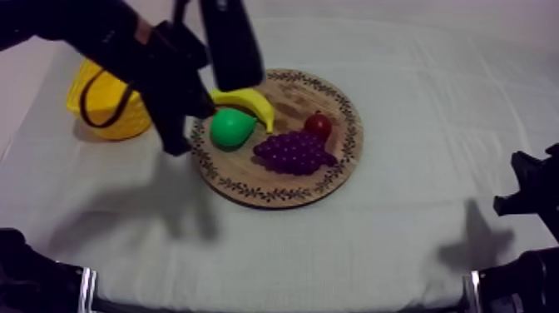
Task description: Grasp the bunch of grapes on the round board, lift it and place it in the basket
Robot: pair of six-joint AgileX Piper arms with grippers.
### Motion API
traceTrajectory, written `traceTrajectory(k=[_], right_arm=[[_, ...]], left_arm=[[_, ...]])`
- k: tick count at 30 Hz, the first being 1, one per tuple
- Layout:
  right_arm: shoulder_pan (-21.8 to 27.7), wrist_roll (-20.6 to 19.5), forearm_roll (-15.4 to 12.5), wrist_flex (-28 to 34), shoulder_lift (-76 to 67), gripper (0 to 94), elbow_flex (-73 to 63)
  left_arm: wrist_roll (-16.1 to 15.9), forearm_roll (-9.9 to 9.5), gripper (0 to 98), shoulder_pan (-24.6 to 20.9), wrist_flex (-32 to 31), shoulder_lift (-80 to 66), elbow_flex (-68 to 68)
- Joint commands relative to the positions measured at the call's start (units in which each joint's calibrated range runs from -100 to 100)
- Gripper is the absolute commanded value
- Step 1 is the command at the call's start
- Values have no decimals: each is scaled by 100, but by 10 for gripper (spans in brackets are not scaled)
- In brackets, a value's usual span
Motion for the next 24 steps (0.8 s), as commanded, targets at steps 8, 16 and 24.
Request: traceTrajectory(k=[8, 16, 24], right_arm=[[2, 0, -2, 0, 0, 3, -4], [2, 0, -2, 0, 0, 3, -4], [2, 0, -2, 0, 0, 3, -4]], left_arm=[[246, -178, 0, 506, 851, 1213, -1990], [267, -297, 0, 624, 1053, 1911, -2637], [251, -419, 159, 643, 1065, 2239, -2644]])
